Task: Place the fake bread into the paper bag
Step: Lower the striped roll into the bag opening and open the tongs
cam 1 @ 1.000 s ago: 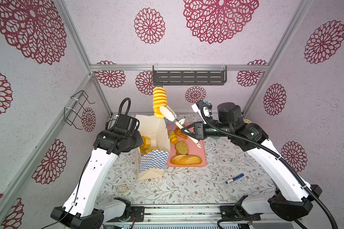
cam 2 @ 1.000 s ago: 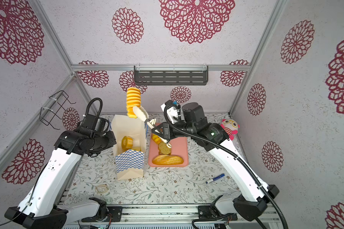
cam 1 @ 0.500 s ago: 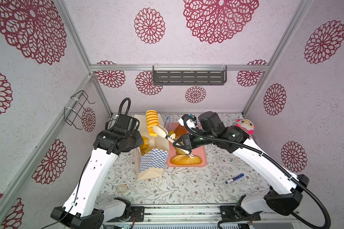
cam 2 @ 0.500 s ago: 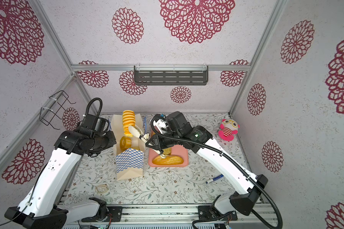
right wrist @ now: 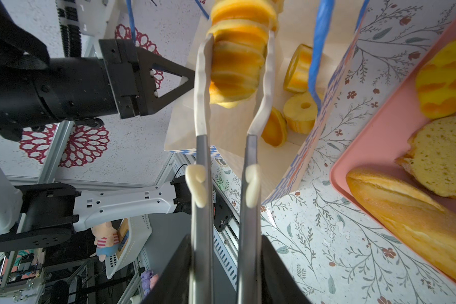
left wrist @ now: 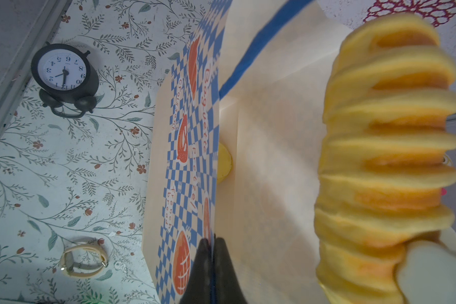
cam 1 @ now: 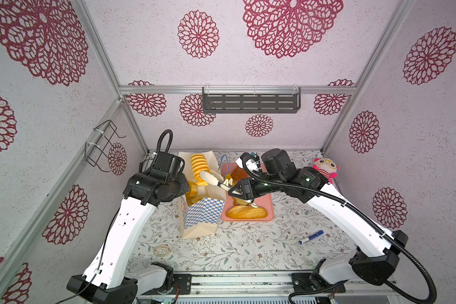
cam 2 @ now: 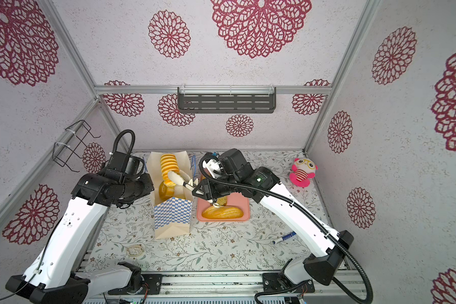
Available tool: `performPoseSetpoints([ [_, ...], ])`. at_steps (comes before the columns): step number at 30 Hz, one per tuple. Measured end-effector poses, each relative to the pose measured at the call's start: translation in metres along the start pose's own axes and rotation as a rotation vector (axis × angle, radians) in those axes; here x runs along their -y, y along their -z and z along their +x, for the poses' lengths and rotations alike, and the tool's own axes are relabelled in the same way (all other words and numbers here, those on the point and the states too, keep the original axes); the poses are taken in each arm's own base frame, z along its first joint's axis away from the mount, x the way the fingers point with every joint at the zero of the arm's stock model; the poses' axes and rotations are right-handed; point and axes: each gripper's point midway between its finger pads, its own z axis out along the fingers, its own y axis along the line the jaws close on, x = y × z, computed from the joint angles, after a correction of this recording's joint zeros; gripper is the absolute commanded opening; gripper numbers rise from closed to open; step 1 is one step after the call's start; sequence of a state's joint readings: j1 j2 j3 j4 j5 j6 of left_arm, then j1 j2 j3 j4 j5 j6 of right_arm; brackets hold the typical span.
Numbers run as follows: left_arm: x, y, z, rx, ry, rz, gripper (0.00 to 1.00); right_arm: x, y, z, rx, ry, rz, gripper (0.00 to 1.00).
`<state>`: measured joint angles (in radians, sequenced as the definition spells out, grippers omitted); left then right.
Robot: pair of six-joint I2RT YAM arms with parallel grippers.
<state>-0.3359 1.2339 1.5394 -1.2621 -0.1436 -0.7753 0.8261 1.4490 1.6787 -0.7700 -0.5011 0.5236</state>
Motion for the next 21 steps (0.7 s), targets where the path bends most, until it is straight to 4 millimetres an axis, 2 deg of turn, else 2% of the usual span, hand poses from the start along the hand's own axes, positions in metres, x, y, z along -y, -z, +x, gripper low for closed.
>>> performPoseSetpoints([
  [12,-0.0007,0.0048,-0.0002,0.011,0.003,0.009,0.0,-0.001,0.0002,-0.0018,0.007,0.003,-0.004,0.43],
  [21,-0.0008,0.005,-0.0003,0.012,0.002,0.009,0.0,-0.0046,0.0061,-0.0031,0.034,0.008,-0.015,0.39],
])
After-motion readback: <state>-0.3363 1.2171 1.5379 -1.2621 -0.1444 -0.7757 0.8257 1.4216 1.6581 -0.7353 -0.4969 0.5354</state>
